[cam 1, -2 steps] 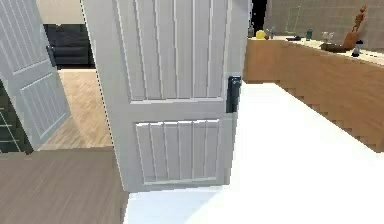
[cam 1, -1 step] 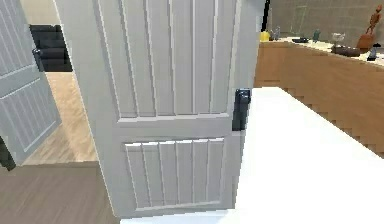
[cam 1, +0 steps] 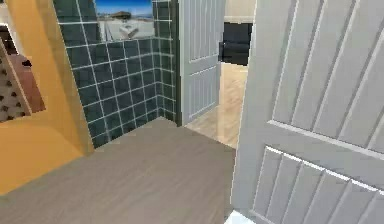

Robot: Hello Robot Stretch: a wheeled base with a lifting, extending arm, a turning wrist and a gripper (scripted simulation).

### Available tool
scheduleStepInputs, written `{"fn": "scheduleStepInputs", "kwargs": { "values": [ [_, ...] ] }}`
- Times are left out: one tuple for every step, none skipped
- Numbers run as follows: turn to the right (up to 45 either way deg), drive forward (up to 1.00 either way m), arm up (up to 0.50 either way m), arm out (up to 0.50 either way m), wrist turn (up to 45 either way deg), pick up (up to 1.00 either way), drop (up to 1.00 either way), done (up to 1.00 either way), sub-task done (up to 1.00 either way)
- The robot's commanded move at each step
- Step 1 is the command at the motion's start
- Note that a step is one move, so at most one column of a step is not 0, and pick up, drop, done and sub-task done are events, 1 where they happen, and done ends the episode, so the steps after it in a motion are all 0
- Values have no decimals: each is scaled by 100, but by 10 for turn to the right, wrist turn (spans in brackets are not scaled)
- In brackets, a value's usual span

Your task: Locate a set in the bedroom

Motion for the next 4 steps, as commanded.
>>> {"fn": "scheduleStepInputs", "kwargs": {
  "values": [
    [-450, 0, 0, 0, 0, 0, 0, 0, 0],
    [-30, 0, 0, 0, 0, 0, 0, 0, 0],
    [60, 0, 0, 0, 0, 0, 0, 0, 0],
    [0, 100, 0, 0, 0, 0, 0, 0, 0]
  ]
}}
